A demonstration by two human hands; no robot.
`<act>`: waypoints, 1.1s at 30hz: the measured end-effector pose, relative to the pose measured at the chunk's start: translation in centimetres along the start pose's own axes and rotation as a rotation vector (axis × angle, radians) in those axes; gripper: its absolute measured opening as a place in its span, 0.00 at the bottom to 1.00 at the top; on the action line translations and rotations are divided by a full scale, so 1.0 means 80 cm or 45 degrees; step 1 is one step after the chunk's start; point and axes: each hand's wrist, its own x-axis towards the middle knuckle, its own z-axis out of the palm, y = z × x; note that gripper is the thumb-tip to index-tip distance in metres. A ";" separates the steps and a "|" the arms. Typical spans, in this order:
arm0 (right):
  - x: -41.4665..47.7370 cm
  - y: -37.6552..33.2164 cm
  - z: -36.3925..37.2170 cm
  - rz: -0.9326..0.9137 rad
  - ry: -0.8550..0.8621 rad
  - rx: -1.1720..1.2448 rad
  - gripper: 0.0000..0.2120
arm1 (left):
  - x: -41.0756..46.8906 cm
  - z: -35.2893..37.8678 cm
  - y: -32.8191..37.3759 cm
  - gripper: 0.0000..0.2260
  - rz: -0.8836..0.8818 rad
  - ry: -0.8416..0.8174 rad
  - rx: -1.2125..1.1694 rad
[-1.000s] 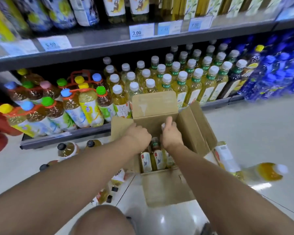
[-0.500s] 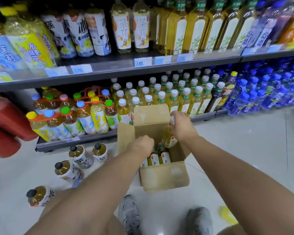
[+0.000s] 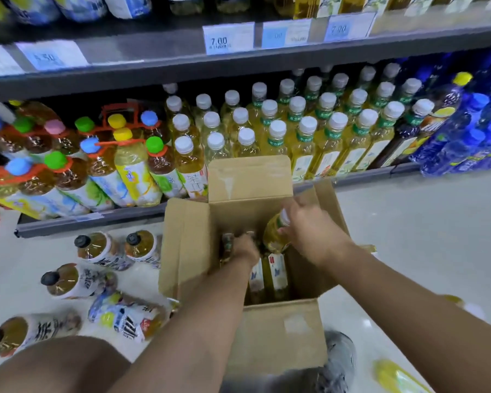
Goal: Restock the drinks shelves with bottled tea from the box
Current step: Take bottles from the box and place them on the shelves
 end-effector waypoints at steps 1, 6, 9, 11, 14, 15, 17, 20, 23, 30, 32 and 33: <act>0.000 0.003 0.001 -0.012 -0.017 0.006 0.19 | 0.009 0.006 0.001 0.12 -0.030 -0.026 -0.065; -0.002 0.015 0.014 -0.101 -0.110 0.021 0.18 | 0.043 0.023 0.009 0.14 -0.111 -0.077 -0.290; 0.000 0.018 0.022 -0.062 -0.137 0.058 0.17 | 0.055 0.020 0.010 0.16 -0.221 -0.089 -0.468; 0.000 0.017 0.020 -0.014 -0.124 0.079 0.16 | 0.048 0.013 0.011 0.17 -0.302 -0.064 -0.573; -0.006 0.004 0.002 0.090 -0.108 0.100 0.12 | 0.014 -0.008 0.014 0.19 -0.401 0.047 -0.603; -0.010 -0.002 -0.009 0.129 -0.095 0.090 0.11 | -0.001 -0.018 0.018 0.18 -0.373 0.082 -0.601; -0.021 -0.018 -0.035 0.191 -0.058 0.090 0.10 | -0.035 -0.038 0.024 0.14 -0.268 0.157 -0.607; -0.043 -0.040 -0.082 0.179 0.038 0.095 0.15 | -0.086 -0.076 0.031 0.17 -0.086 0.292 -0.663; -0.074 -0.064 -0.140 0.154 0.160 0.080 0.18 | -0.141 -0.135 0.035 0.19 0.040 0.434 -0.693; -0.140 -0.140 -0.302 0.066 0.557 0.083 0.16 | -0.296 -0.332 0.058 0.12 0.375 0.806 -0.824; -0.156 -0.163 -0.347 0.045 0.676 0.120 0.18 | -0.345 -0.386 0.065 0.15 0.482 0.928 -0.877; -0.164 -0.174 -0.367 0.030 0.717 0.130 0.20 | -0.369 -0.409 0.068 0.16 0.545 0.966 -0.905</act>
